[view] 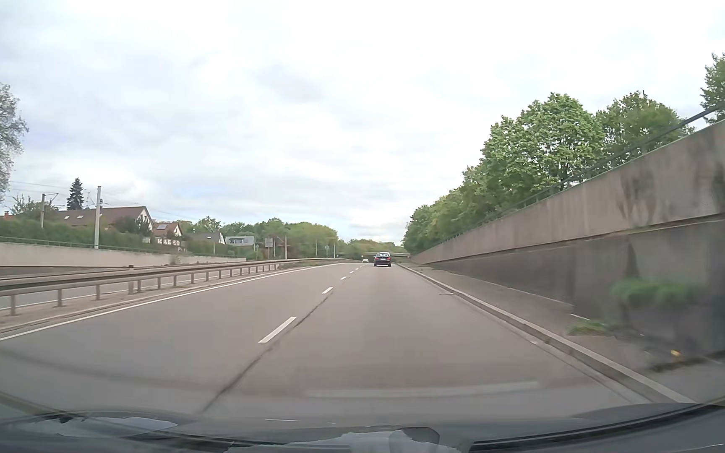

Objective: Follow the waypoints while adhering to traffic rules and regulations

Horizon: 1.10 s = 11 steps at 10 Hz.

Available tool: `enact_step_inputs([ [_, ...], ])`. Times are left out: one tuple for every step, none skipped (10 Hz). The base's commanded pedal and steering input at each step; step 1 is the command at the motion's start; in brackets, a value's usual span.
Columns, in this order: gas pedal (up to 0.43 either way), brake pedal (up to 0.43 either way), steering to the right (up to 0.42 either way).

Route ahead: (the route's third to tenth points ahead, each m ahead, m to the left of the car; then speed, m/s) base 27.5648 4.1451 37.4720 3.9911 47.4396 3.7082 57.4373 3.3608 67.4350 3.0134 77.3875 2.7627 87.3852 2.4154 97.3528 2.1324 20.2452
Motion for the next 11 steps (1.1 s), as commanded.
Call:
enact_step_inputs([
  [0.138,0.0,0.001],
  [0.138,0.0,0.001],
  [0.138,0.0,0.001],
  [0.138,0.0,0.001],
  [0.138,0.0,0.001],
  [0.138,0.0,0.001],
  [0.138,0.0,0.001],
  [0.138,0.0,0.001],
  [0.138,0.0,0.001],
  [0.138,0.0,0.001],
  [0.138,0.0,0.001],
])
